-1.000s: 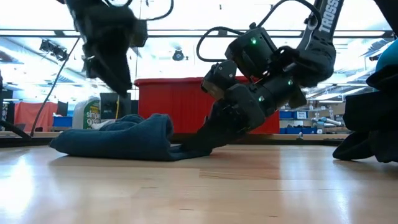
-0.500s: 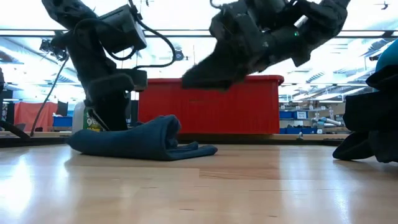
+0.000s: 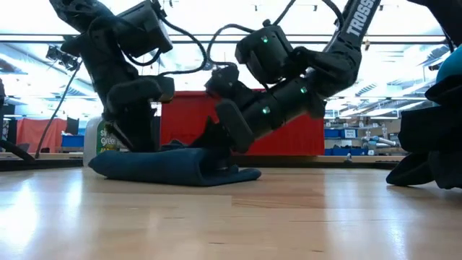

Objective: Fold laundry
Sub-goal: Stack the folded dark blue shorts on top of the folded blue shorts

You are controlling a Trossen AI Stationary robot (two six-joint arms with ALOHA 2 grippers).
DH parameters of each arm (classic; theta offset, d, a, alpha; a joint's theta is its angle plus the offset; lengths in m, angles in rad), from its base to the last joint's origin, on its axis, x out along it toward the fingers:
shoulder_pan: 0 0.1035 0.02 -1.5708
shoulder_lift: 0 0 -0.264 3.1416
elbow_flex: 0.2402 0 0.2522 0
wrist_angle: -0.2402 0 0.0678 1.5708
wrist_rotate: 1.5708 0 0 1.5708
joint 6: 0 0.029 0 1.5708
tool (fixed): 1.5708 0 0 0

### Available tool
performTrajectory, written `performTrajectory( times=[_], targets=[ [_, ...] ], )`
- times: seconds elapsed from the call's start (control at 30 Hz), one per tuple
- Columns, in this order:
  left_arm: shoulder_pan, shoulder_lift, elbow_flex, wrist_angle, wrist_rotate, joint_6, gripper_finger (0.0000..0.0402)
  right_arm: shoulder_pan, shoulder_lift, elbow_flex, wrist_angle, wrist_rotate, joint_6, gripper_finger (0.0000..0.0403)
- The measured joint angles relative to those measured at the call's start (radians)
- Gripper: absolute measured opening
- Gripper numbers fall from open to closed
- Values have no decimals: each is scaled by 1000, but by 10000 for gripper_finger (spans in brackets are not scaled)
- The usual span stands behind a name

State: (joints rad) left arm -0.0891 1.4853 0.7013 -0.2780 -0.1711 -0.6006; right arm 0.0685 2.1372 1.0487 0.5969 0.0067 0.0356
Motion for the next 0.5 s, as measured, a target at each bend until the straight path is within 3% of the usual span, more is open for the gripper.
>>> performTrajectory(
  times=[0.17,0.33,0.4,0.5],
  targets=[
    [0,-23,-1,-31,15,-27,169,-7,2,5,-77,-3,25,187],
    [-42,-169,-3,-58,81,-147,169,-19,-9,6,-122,-3,116,187],
    [-97,-231,-17,-36,51,-229,169,-26,-12,5,-119,-4,150,187],
    [-216,-289,-93,79,-84,-426,169,-29,-14,4,-115,-2,155,187]
  ],
)
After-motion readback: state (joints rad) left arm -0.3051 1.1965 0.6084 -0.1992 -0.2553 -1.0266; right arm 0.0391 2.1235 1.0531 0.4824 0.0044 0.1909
